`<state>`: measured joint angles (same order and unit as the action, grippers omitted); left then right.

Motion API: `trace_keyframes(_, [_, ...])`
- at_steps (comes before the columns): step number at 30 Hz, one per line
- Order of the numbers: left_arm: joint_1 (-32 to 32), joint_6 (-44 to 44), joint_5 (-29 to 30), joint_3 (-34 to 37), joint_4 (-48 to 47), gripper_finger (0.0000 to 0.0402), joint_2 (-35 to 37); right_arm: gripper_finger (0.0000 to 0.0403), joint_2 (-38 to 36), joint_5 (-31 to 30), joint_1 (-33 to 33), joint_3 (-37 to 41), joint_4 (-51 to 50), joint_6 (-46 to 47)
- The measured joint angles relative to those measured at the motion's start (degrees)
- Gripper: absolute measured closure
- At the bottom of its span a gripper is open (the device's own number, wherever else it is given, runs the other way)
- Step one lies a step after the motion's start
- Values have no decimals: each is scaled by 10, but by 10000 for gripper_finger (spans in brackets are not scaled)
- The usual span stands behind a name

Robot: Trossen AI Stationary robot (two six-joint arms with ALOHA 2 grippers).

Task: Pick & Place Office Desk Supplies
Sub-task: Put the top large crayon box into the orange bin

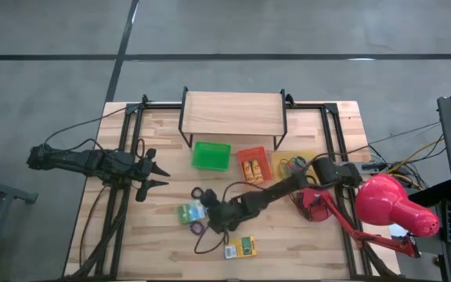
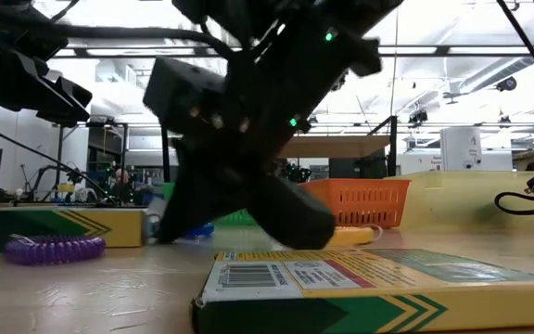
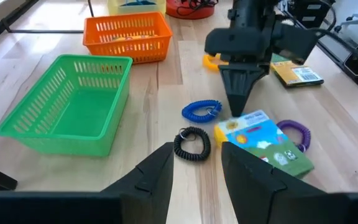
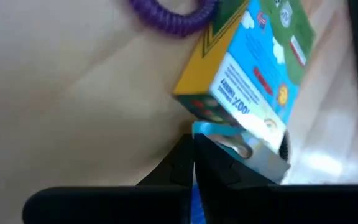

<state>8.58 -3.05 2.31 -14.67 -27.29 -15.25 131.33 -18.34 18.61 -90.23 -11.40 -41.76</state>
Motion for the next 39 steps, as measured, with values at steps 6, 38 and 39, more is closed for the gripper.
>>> trace_keyframes(6, [0, 0, 0, 0, 0, 259, -3, 395, -25, -11, 24, 0, -73, 64])
trace_keyframes(38, [0, 0, 0, 0, 0, 259, -3, 394, -71, -73, 83, 4, -214, 276])
trace_keyframes(39, [0, 0, 0, 0, 0, 259, -3, 394, -75, -73, 83, 4, -213, 285])
